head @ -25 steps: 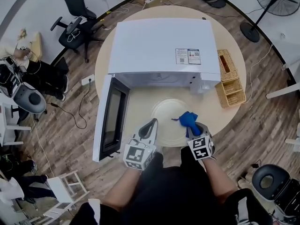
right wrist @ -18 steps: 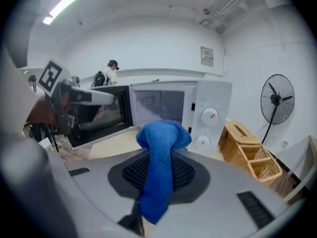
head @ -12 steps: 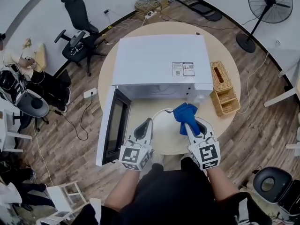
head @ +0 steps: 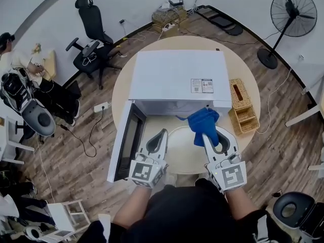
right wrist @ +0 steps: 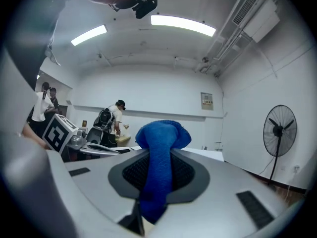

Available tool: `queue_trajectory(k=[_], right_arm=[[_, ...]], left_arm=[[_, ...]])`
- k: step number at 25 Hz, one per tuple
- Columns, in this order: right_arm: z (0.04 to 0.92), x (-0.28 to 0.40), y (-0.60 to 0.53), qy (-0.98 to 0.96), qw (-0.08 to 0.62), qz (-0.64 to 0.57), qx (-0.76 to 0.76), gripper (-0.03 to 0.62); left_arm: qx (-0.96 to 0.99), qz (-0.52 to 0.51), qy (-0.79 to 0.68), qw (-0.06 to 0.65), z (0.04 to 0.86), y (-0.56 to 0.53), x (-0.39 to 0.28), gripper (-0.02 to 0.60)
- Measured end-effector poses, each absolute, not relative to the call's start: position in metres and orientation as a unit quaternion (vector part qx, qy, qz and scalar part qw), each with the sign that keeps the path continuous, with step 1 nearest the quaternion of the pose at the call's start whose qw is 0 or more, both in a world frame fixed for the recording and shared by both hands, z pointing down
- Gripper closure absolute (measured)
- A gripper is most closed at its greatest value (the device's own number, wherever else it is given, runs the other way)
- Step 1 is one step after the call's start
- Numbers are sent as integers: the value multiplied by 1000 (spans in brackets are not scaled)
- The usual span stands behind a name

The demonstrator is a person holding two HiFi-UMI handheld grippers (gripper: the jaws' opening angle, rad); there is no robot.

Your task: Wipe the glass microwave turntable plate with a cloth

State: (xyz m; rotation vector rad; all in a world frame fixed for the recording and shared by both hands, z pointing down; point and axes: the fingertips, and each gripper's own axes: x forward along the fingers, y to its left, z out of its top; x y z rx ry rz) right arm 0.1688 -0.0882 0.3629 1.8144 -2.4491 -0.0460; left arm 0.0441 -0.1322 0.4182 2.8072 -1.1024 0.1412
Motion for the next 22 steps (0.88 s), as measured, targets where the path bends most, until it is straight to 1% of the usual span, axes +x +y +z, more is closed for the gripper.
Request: queue_trajectory(k=[4,13,22], right_arm=[[342,172,-86,-800,27,-35,598,523],[328,179,-80,-798,17,-50,600,523],[320,177,-78,-799,10,-87,595,523]], left_arm=[[929,38,-364,54,408,-131,46,575],[928,35,-370,29,392,-128,45,575],[929,44,-366,35,396,-126,50,575]])
